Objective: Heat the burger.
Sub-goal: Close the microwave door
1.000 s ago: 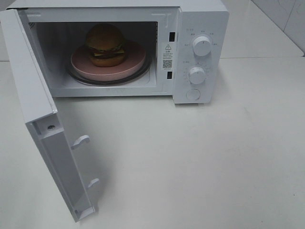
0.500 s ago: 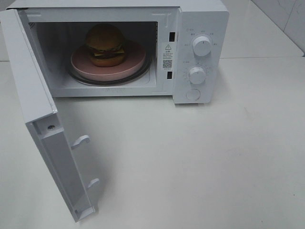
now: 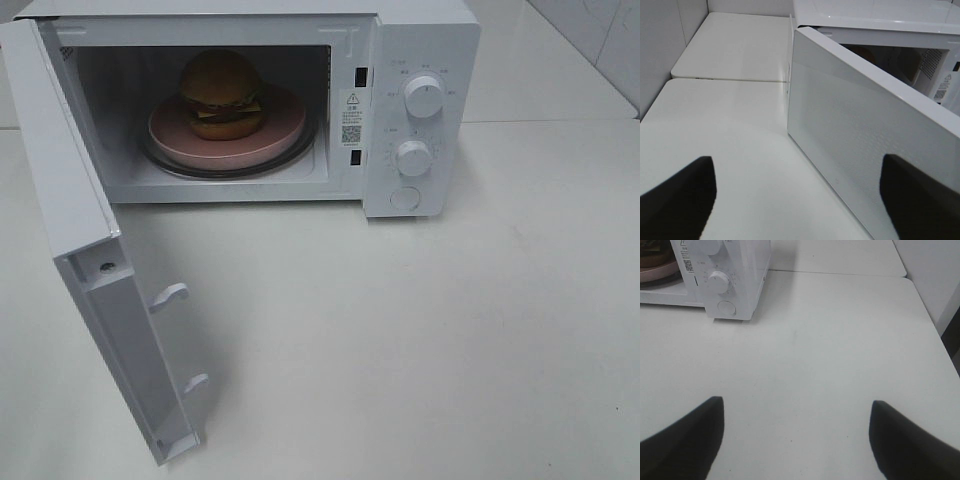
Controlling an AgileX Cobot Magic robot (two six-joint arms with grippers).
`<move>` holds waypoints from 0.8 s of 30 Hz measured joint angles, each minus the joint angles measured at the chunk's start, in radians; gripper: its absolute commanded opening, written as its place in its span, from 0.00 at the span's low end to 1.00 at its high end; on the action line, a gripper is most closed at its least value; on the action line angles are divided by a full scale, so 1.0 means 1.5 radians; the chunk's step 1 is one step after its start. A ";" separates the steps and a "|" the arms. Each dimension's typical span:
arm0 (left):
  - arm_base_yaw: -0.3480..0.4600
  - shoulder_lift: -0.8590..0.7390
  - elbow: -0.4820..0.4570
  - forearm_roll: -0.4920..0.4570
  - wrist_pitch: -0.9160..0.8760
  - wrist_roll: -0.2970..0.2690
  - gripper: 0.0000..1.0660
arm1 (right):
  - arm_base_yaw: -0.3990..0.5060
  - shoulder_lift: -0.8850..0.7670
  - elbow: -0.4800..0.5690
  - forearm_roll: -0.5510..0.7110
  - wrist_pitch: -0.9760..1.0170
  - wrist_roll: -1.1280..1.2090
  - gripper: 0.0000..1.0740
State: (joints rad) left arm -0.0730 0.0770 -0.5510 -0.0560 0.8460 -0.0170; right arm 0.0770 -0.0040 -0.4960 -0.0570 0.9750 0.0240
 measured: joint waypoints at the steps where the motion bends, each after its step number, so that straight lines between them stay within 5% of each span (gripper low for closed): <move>1: 0.000 0.000 0.000 0.000 0.000 0.000 0.68 | 0.000 0.000 0.000 0.000 0.000 0.000 0.70; 5: 0.000 0.057 0.012 0.001 -0.038 0.000 0.41 | 0.000 0.000 0.000 0.000 0.000 0.000 0.69; 6: 0.000 0.057 0.012 0.001 -0.038 0.000 0.41 | 0.000 0.000 0.000 0.000 0.000 0.000 0.69; 7: 0.000 0.088 0.018 0.001 -0.051 0.000 0.28 | 0.000 0.000 0.000 0.000 0.000 0.000 0.69; 9: 0.000 0.101 0.020 0.001 -0.055 0.000 0.22 | 0.000 0.000 0.000 0.000 0.000 0.000 0.69; 11: 0.000 0.147 0.023 0.001 -0.073 0.000 0.01 | 0.000 0.000 0.000 0.000 0.000 0.000 0.69; 20: 0.000 0.257 0.061 -0.012 -0.209 0.000 0.00 | 0.000 0.000 0.000 0.000 0.000 0.000 0.69; 24: 0.000 0.307 0.125 -0.040 -0.365 0.000 0.00 | 0.000 0.000 0.000 0.000 0.000 0.000 0.69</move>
State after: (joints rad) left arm -0.0730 0.5380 -0.3630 -0.1160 0.2990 -0.0170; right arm 0.0770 -0.0040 -0.4960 -0.0570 0.9750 0.0240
